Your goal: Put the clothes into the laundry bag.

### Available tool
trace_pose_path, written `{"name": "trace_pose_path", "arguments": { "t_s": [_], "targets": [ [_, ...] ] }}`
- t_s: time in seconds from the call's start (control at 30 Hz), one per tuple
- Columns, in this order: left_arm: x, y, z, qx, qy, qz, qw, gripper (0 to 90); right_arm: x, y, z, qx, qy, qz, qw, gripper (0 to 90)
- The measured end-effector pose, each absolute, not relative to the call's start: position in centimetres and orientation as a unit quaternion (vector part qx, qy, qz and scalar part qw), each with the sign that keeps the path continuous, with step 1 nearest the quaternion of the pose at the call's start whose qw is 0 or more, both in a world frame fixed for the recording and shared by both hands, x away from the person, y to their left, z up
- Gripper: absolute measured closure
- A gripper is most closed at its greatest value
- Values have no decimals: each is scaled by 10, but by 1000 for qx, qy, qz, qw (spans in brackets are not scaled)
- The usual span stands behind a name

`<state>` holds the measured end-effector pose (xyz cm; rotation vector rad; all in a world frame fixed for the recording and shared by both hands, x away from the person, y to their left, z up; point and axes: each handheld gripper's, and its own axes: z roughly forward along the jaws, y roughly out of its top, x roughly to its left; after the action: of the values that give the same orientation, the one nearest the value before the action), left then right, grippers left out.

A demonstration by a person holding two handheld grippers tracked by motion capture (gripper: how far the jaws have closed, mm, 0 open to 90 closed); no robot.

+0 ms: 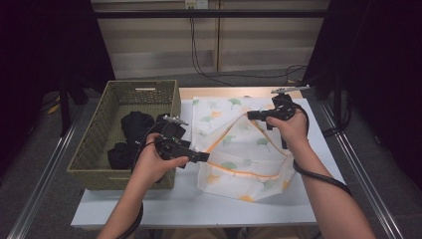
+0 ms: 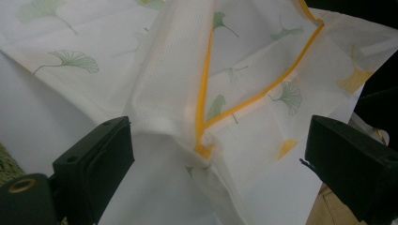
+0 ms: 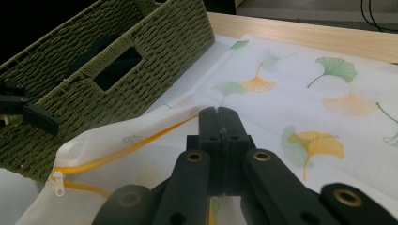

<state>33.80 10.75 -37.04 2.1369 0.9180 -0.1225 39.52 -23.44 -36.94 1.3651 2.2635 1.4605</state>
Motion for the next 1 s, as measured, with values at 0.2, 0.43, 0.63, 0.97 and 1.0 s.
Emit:
{"name": "trace_pose_path", "arguments": {
  "t_s": [0.2,0.43,0.63,0.97,1.0],
  "targets": [
    [339,107,-371,846,357,-49,393,79,396,-236,-366,451,747,485,64,900],
    [339,107,-366,847,355,-46,394,79,397,-235,-368,452,746,485,61,900],
    [340,108,-363,849,352,-44,391,79,398,-233,-368,453,746,484,60,900],
    [346,115,-355,848,354,-45,392,79,398,-236,-368,455,745,484,60,900],
    [347,116,-354,846,358,-43,392,79,398,-236,-368,455,745,483,60,900]
  ]
}}
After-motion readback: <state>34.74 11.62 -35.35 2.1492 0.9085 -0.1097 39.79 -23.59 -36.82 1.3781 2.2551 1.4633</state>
